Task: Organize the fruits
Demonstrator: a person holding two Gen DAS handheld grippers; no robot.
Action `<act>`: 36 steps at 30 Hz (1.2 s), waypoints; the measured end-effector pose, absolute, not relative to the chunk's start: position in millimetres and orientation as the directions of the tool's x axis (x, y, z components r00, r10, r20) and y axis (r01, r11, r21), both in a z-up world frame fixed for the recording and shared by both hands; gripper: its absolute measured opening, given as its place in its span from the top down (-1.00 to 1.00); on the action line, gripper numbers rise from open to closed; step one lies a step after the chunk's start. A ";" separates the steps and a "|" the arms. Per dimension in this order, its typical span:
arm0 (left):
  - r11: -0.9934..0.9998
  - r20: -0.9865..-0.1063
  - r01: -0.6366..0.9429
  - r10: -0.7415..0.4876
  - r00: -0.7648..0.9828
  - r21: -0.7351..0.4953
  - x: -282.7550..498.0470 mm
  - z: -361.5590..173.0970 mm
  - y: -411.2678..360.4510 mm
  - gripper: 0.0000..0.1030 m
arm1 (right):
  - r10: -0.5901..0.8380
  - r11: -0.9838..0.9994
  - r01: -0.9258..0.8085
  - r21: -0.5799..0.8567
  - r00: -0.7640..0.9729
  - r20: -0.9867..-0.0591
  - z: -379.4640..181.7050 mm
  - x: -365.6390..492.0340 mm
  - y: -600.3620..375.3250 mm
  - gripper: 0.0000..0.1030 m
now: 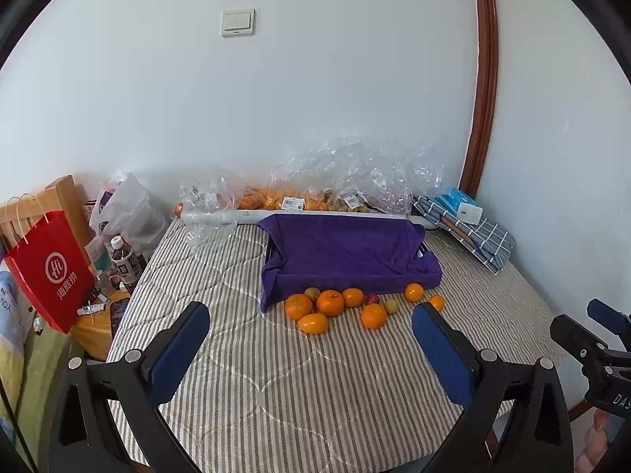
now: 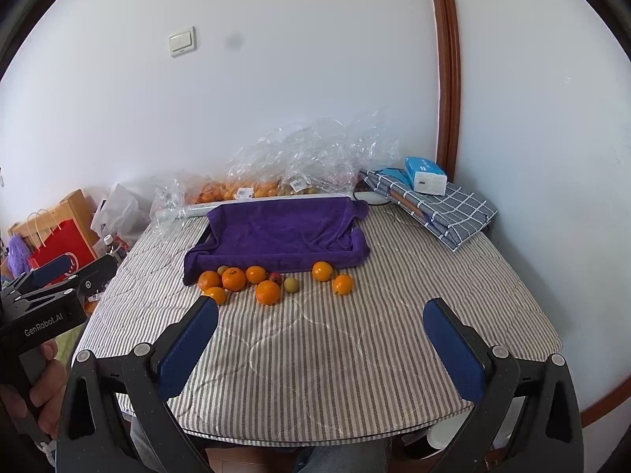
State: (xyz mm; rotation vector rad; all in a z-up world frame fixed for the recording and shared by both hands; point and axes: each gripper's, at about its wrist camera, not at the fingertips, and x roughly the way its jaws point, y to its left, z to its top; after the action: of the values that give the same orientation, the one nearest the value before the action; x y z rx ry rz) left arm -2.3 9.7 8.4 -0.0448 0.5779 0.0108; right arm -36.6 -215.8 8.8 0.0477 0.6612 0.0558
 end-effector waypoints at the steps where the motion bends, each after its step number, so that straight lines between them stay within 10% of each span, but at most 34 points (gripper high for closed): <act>1: 0.999 -0.545 -0.022 -0.002 0.838 -0.037 -1.6 8.7 9.2 -1.00 | 0.068 0.997 -0.037 0.063 0.788 -0.612 9.0 -36.6 -215.4 -1.00; 36: 0.998 -0.533 -0.045 0.012 0.846 -0.049 18.3 2.3 26.9 -1.00 | 0.055 0.998 -0.057 0.016 0.807 -0.589 -1.6 -7.9 -196.9 -1.00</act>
State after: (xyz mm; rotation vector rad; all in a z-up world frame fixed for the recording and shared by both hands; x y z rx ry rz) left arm 18.3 26.9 2.3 -0.0600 0.5617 0.0304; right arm -7.9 -196.9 -1.6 -0.0022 0.6296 0.0600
